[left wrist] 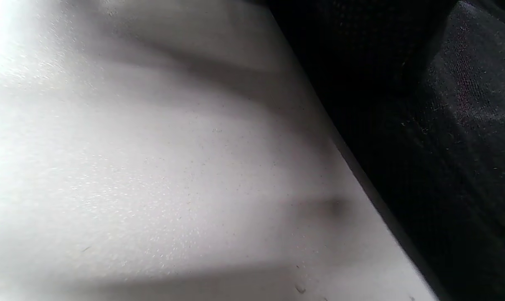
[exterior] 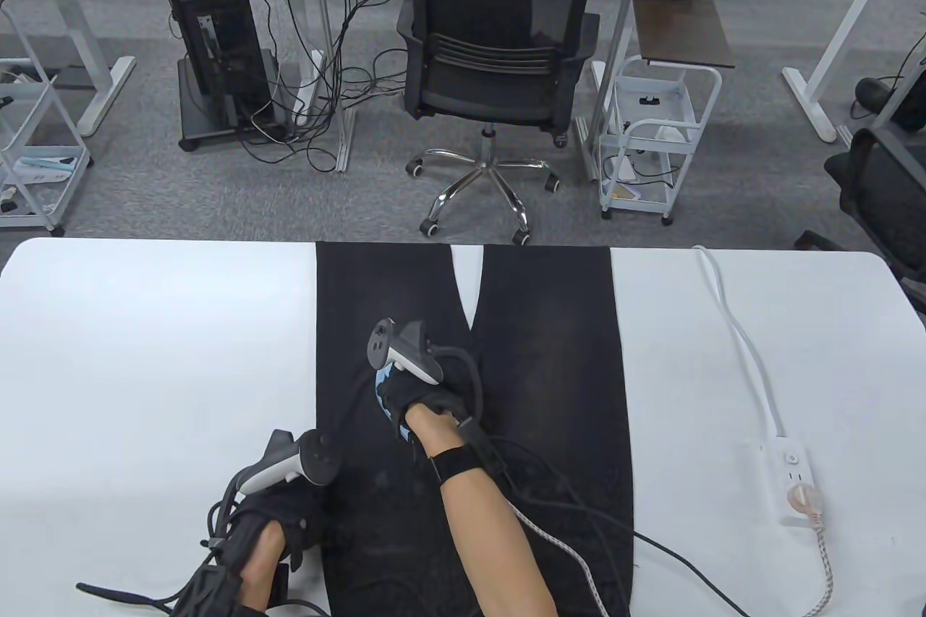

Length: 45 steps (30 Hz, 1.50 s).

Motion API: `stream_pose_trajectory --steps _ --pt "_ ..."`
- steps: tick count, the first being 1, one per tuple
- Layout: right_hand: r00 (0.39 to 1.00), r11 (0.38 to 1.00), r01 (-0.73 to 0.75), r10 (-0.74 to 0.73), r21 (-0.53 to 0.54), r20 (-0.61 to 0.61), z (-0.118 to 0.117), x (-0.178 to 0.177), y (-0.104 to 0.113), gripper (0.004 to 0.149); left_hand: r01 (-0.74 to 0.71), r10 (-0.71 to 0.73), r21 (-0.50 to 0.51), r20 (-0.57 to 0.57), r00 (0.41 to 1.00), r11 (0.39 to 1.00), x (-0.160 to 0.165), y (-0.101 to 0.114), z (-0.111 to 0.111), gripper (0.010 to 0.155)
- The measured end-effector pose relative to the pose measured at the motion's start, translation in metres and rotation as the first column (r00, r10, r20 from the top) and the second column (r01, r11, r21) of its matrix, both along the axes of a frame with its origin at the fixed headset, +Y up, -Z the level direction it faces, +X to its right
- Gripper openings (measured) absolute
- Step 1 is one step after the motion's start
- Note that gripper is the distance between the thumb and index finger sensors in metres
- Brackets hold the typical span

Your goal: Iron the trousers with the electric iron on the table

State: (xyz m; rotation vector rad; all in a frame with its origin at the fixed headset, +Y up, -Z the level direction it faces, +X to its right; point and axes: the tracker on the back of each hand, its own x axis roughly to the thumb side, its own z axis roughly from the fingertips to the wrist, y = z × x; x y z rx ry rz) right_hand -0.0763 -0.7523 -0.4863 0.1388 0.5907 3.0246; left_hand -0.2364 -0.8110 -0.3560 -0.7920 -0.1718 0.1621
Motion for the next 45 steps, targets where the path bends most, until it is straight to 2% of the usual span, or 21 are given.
stream_pose_trajectory --steps 4,8,13,15,19,20,23,29,33,36,40,41,42,45 --pt "0.999 0.999 0.014 -0.016 -0.031 -0.038 0.023 0.0 0.0 0.052 0.003 -0.003 0.002 0.002 1.0 1.0 0.0 0.0 0.0 0.118" --pt "0.991 0.997 0.012 -0.022 -0.076 -0.131 0.055 -0.004 0.001 0.051 -0.006 0.006 0.0 -0.008 1.0 1.0 -0.001 0.0 0.0 0.117" --pt "0.951 0.993 0.005 -0.041 -0.117 -0.307 0.113 -0.003 0.002 0.051 -0.022 0.021 -0.005 -0.038 0.999 1.0 -0.005 0.0 0.0 0.114" --pt "0.927 0.997 -0.042 0.017 -0.059 -0.373 0.139 -0.003 0.002 0.051 -0.033 0.033 -0.007 -0.044 0.998 0.999 -0.007 0.001 0.001 0.113" --pt "0.885 0.997 -0.003 -0.033 -0.078 -0.465 0.184 0.011 -0.002 0.051 -0.032 0.031 -0.01 -0.062 0.998 0.999 -0.012 0.001 0.001 0.113" --pt "0.866 0.999 0.009 -0.03 -0.045 -0.499 0.198 0.015 -0.003 0.051 -0.031 0.031 -0.011 -0.065 0.997 0.999 -0.012 0.001 0.001 0.113" --pt "0.851 0.998 -0.023 0.049 0.056 -0.522 0.21 0.014 0.0 0.051 -0.028 0.027 -0.018 -0.059 0.998 0.999 -0.011 0.001 0.002 0.114" --pt "0.872 0.999 -0.019 0.036 0.039 -0.488 0.19 0.014 -0.001 0.052 -0.038 0.036 -0.024 -0.07 0.997 0.999 -0.014 0.0 0.002 0.114" --pt "0.889 0.998 -0.04 0.059 0.053 -0.454 0.154 0.005 -0.001 0.052 -0.024 0.022 -0.022 -0.061 0.998 0.999 -0.013 0.001 0.001 0.113" --pt "0.902 0.993 -0.039 0.082 0.11 -0.424 0.133 -0.001 -0.001 0.052 -0.031 0.03 -0.022 -0.063 0.998 0.999 -0.012 0.001 0.001 0.113" --pt "0.924 0.995 -0.03 0.063 0.095 -0.376 0.09 -0.014 0.001 0.052 -0.023 0.022 -0.019 -0.054 0.998 1.0 -0.01 0.002 0.0 0.113" --pt "0.931 0.997 -0.031 0.057 0.078 -0.36 0.08 -0.016 0.001 0.052 -0.021 0.02 -0.018 -0.053 0.998 1.0 -0.01 0.002 0.0 0.113" --pt "0.946 0.999 -0.032 0.039 0.029 -0.321 0.061 -0.018 -0.001 0.053 -0.02 0.019 -0.018 -0.052 0.998 1.0 -0.01 0.002 0.0 0.113" --pt "0.967 0.995 -0.058 0.076 0.079 -0.242 0.027 -0.022 -0.001 0.052 -0.02 0.019 -0.015 -0.05 0.999 1.0 -0.009 0.002 0.0 0.113"
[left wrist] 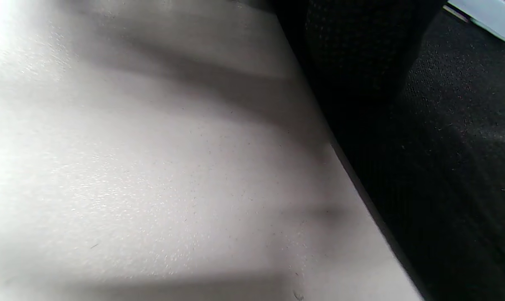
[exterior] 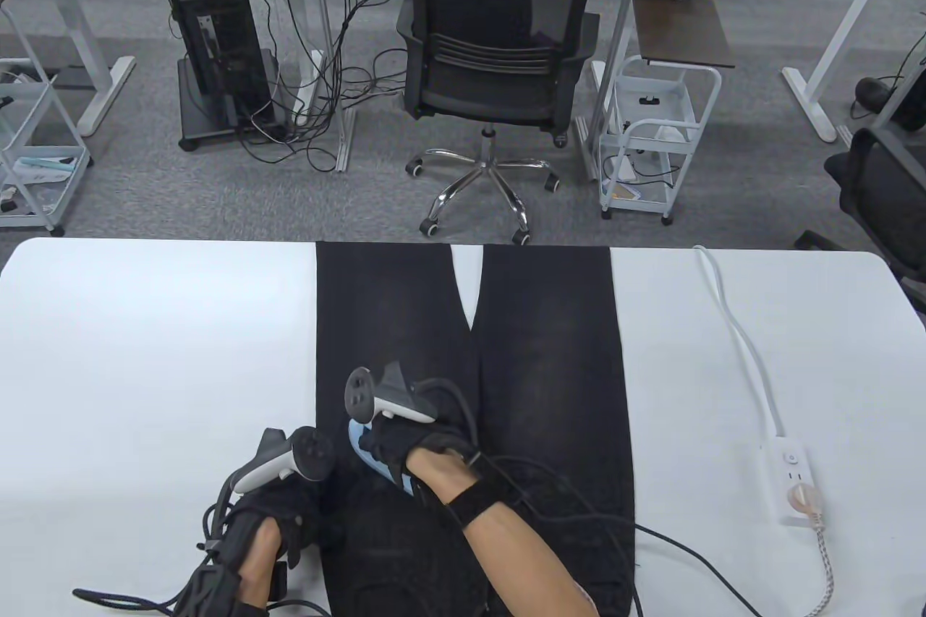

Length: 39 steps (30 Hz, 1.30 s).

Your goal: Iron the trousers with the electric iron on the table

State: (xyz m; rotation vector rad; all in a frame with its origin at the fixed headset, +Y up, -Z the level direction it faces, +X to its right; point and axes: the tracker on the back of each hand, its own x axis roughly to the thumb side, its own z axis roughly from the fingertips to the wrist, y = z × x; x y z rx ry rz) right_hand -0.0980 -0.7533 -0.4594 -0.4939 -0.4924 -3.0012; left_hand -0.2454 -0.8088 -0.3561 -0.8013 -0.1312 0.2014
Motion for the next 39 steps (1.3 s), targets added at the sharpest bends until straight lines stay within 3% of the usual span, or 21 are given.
stream_pose_trajectory --steps 7,11,14,23,29,33,34,36,39 --pt "0.969 0.999 0.046 -0.043 -0.005 0.242 -0.05 0.009 0.0 0.053 0.0 0.0 0.001 0.001 1.0 1.0 0.001 0.0 0.0 0.113" --pt "0.959 0.998 0.06 -0.056 -0.006 0.279 -0.053 0.012 -0.001 0.053 -0.007 0.007 -0.002 -0.004 1.0 1.0 0.0 -0.001 0.0 0.113" --pt "0.96 0.993 0.088 -0.064 -0.076 0.274 -0.046 0.014 -0.002 0.051 -0.004 0.004 -0.002 -0.003 1.0 1.0 0.0 0.0 0.0 0.113" --pt "0.994 0.984 0.072 -0.056 -0.16 0.099 0.022 0.013 -0.001 0.05 -0.011 0.011 0.0 -0.005 1.0 1.0 0.0 0.0 0.0 0.113" --pt "0.994 0.983 -0.012 -0.008 -0.186 -0.107 0.096 0.013 0.003 0.05 -0.024 0.024 0.003 -0.008 1.0 1.0 -0.001 -0.001 0.001 0.112" --pt "0.983 0.984 0.031 -0.062 -0.176 -0.173 0.135 0.025 -0.003 0.05 -0.035 0.035 0.0 -0.012 0.999 0.999 -0.002 -0.001 0.001 0.111" --pt "0.973 0.975 0.054 -0.1 -0.217 -0.208 0.145 0.031 -0.004 0.05 -0.036 0.036 -0.001 -0.012 0.999 0.999 -0.002 -0.001 0.001 0.112" --pt "0.962 0.982 0.028 -0.077 -0.186 -0.26 0.165 0.037 -0.003 0.05 -0.036 0.036 -0.001 -0.013 0.999 0.999 -0.003 -0.001 0.001 0.112" --pt "0.958 0.995 0.009 -0.036 -0.095 -0.286 0.175 0.035 -0.001 0.05 -0.037 0.037 -0.002 -0.012 0.999 0.999 -0.003 -0.001 0.001 0.112"
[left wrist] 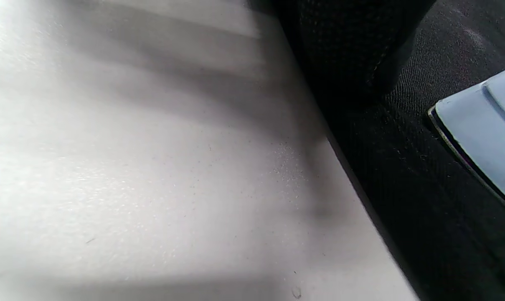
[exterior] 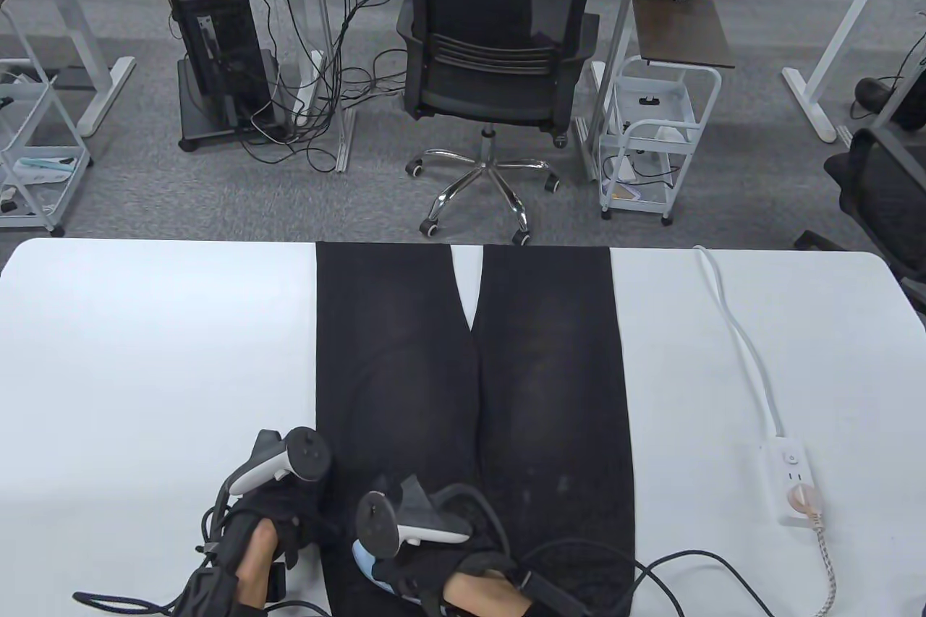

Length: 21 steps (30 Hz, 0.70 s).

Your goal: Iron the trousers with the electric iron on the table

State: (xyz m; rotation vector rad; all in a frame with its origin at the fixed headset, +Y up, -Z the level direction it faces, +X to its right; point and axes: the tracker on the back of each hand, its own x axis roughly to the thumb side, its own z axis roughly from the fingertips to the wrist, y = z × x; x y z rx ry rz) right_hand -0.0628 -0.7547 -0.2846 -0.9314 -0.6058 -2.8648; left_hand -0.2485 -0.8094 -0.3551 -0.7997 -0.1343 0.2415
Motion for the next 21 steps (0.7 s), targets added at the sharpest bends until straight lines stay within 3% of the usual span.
stream_pose_trajectory --steps 5,8,15,19,21 --pt "1.0 0.997 -0.006 0.004 0.082 0.022 -0.004 -0.002 0.001 0.051 -0.009 0.009 -0.001 0.001 1.0 1.0 0.0 0.0 0.001 0.111" --pt "0.999 0.989 -0.03 0.025 0.143 0.036 -0.019 -0.007 0.003 0.052 -0.014 0.014 -0.005 0.001 1.0 1.0 0.0 0.0 0.0 0.111" --pt "0.991 0.984 -0.049 0.027 0.173 0.132 -0.09 -0.024 0.004 0.052 -0.012 0.012 -0.005 0.006 1.0 1.0 0.0 0.0 0.0 0.111" --pt "0.971 1.0 -0.007 0.0 0.029 0.238 -0.142 -0.027 0.002 0.052 -0.004 0.004 -0.004 0.013 1.0 1.0 0.0 0.0 0.0 0.112" --pt "0.954 0.995 -0.047 0.017 0.091 0.301 -0.167 -0.029 0.002 0.053 -0.004 0.004 -0.003 0.014 1.0 1.0 0.001 0.0 0.0 0.112"
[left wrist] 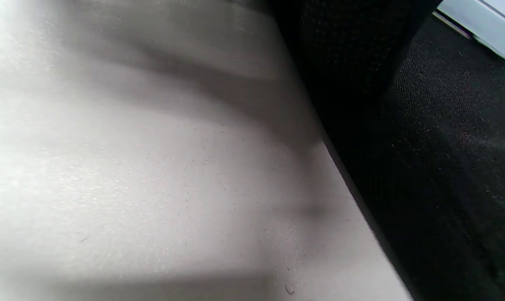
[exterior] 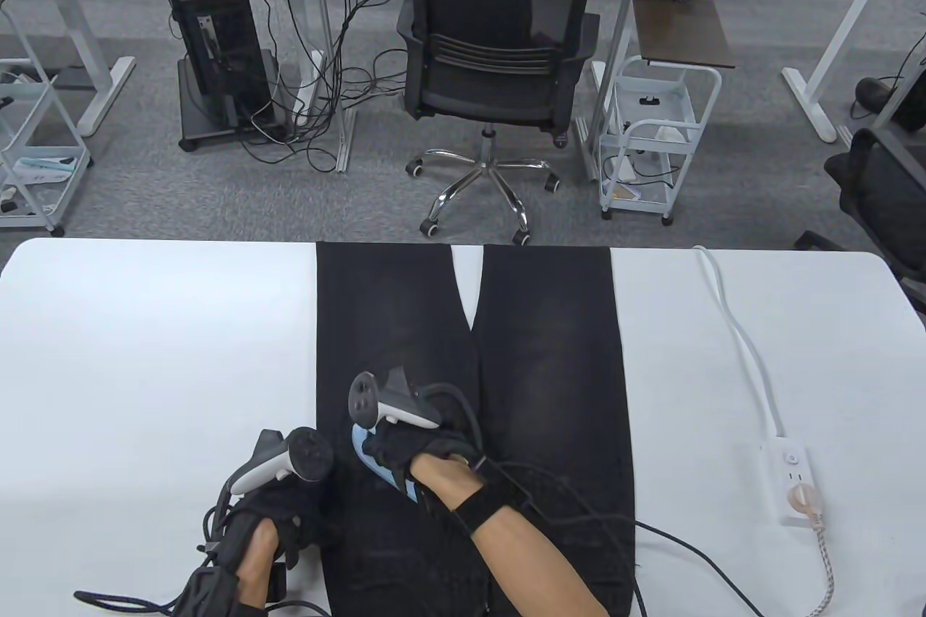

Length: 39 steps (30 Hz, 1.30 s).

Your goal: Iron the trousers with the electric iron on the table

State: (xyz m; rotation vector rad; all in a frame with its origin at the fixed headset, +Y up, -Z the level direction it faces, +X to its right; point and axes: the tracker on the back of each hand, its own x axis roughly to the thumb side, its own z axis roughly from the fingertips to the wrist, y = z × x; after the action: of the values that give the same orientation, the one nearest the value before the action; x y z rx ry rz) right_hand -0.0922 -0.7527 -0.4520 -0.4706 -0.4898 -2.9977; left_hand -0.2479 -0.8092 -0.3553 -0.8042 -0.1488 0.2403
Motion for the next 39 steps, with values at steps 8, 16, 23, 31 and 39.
stream_pose_trajectory --steps 8,16,23,31,39 --pt "0.961 0.998 0.068 -0.062 -0.012 0.268 -0.053 0.01 -0.001 0.053 -0.002 0.002 0.001 0.004 1.0 1.0 0.001 0.0 0.0 0.112" --pt "0.947 0.986 0.131 -0.095 -0.099 0.305 -0.046 0.014 0.0 0.052 -0.001 0.001 0.0 0.003 1.0 1.0 0.001 0.0 0.0 0.112" --pt "0.976 0.983 0.114 -0.084 -0.145 0.2 -0.001 0.014 0.0 0.05 -0.008 0.008 -0.001 0.002 1.0 1.0 0.001 0.0 0.0 0.112" --pt "0.996 0.968 0.09 -0.094 -0.236 -0.006 0.07 0.019 0.001 0.05 -0.016 0.016 -0.001 -0.004 1.0 1.0 0.001 0.0 0.001 0.111" --pt "0.96 0.978 0.043 -0.096 -0.204 -0.261 0.151 0.027 -0.002 0.05 -0.023 0.023 -0.003 -0.006 1.0 1.0 0.0 -0.001 0.002 0.111"
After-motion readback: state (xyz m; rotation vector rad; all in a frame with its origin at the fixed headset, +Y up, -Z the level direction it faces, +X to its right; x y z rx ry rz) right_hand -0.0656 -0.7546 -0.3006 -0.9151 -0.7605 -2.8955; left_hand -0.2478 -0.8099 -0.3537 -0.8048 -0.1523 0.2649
